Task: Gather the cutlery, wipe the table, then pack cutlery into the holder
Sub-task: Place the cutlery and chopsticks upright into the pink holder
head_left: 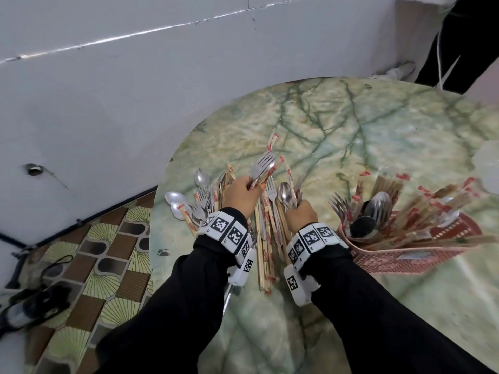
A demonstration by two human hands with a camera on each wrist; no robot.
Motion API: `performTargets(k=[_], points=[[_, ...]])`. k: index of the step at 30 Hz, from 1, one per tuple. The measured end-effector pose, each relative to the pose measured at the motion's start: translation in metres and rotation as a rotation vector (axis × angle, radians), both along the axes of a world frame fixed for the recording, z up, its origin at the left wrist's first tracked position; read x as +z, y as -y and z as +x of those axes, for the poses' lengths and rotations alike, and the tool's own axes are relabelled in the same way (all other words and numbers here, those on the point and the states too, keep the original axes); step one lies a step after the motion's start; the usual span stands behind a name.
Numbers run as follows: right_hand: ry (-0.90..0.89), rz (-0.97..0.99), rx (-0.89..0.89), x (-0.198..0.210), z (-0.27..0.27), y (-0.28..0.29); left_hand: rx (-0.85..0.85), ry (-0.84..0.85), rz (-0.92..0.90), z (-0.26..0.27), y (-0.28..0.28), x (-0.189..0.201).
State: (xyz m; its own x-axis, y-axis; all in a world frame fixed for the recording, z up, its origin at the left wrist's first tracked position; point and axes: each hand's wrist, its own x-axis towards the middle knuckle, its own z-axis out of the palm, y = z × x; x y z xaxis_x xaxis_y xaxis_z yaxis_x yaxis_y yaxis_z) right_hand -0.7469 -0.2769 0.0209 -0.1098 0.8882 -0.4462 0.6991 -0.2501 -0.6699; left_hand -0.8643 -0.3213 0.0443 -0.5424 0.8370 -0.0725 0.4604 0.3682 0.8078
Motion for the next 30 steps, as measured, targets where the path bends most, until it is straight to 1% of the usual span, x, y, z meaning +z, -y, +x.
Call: performTargets(k=[8, 15, 17, 21, 24, 27, 30], points=[[-0.01, 0.031, -0.006, 0.001, 0.002, -0.002, -0.026, 0.02, 0.052, 0.004, 0.002, 0.005], [-0.016, 0.017, -0.016, 0.003, 0.001, -0.003, -0.014, 0.077, 0.216, 0.005, 0.001, 0.013], [-0.021, 0.022, -0.002, 0.003, 0.002, -0.002, 0.009, 0.106, 0.278, 0.008, 0.002, 0.017], [-0.041, 0.07, 0.069, 0.004, 0.001, 0.001, 0.115, 0.147, 0.39, 0.009, 0.001, 0.025], [-0.123, 0.11, 0.074, 0.009, 0.003, 0.003, 0.173, 0.185, 0.498, 0.008, -0.001, 0.032], [-0.261, 0.139, 0.048, 0.012, 0.005, 0.005, 0.179, 0.183, 0.59, 0.012, 0.001, 0.041], [-0.368, 0.166, 0.071, 0.021, 0.006, 0.011, 0.196, 0.217, 0.648, 0.019, 0.006, 0.049]])
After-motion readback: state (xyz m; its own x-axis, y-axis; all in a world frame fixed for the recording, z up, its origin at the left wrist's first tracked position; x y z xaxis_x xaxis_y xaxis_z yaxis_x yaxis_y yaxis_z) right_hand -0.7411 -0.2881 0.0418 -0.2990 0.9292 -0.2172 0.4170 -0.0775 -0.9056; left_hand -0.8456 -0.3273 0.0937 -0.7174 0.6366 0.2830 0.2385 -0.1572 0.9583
